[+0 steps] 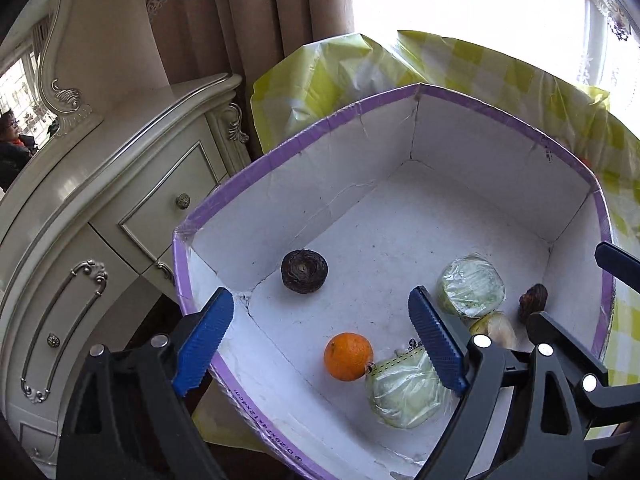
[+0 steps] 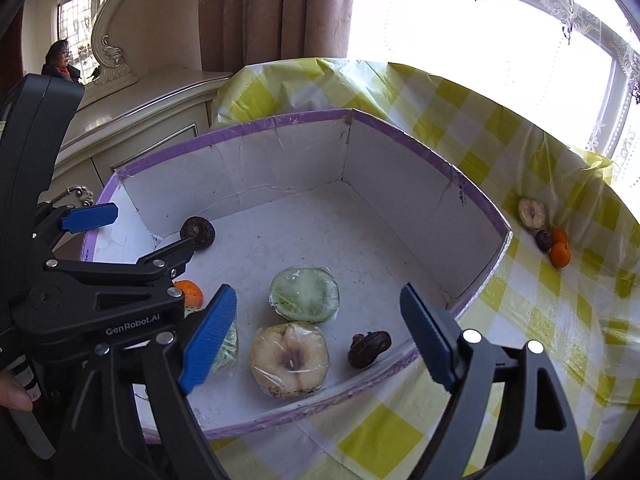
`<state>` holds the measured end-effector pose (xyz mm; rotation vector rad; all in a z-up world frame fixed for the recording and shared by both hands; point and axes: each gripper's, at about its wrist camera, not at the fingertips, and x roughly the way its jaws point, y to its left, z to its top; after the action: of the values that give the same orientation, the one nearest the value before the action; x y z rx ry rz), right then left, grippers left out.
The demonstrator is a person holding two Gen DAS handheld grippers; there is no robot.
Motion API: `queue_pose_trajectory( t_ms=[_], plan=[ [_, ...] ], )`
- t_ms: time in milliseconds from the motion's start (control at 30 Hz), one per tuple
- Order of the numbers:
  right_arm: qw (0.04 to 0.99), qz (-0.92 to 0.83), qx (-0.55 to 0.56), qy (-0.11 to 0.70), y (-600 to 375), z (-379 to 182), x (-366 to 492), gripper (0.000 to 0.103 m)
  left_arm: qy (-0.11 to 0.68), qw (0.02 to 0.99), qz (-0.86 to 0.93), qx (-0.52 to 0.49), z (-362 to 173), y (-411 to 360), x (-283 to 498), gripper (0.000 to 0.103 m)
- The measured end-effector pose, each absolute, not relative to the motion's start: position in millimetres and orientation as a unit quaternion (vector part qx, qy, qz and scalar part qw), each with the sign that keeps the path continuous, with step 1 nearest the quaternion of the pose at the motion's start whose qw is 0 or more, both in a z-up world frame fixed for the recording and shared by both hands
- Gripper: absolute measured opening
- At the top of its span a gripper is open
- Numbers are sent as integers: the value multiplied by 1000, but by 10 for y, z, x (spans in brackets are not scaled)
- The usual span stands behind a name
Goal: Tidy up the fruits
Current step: 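Withdraw both tools from the box, then reach both open tools toward the remaining fruits on the cloth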
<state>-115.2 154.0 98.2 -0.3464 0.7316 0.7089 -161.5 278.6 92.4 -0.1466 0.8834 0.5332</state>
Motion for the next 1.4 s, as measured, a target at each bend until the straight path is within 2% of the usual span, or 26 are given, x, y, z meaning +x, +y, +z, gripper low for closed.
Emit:
queue_pose_trajectory(
  t_ms=[100, 333, 467, 633, 800, 967, 1233, 1333, 1400],
  plan=[
    [858, 348, -159, 343, 1469, 975, -1166, 94, 420, 867, 259, -65, 974, 2751, -1603, 87],
    [877, 365, -111, 292, 945, 1043, -1199, 97, 364, 899, 238, -41, 1267, 2344, -1572, 87],
    [905, 336, -45, 257, 294, 1066, -1093, 101, 294, 938, 183, -15, 1520, 1835, -1537, 87],
    [933, 224, -15, 282, -503, 831, -749, 101, 242, 964, 99, 41, 1634, 1013, -1299, 87],
    [943, 118, -14, 310, -1173, 549, -391, 101, 234, 971, -25, 45, 1425, 234, -917, 87],
    [936, 18, -8, 350, -1728, 240, 56, 101, 254, 963, -82, 21, 1031, -193, -356, 87],
    [927, 7, 6, 376, -1931, 27, 800, 101, 335, 940, -56, -32, 345, -28, 551, 87],
    [923, 42, 11, 381, -1770, -21, 1065, 101, 365, 923, -66, -103, 251, 167, 747, 87],
    [921, 57, 18, 386, -1678, -16, 1251, 94, 352, 925, -66, -129, 250, 239, 756, 89]
  ],
)
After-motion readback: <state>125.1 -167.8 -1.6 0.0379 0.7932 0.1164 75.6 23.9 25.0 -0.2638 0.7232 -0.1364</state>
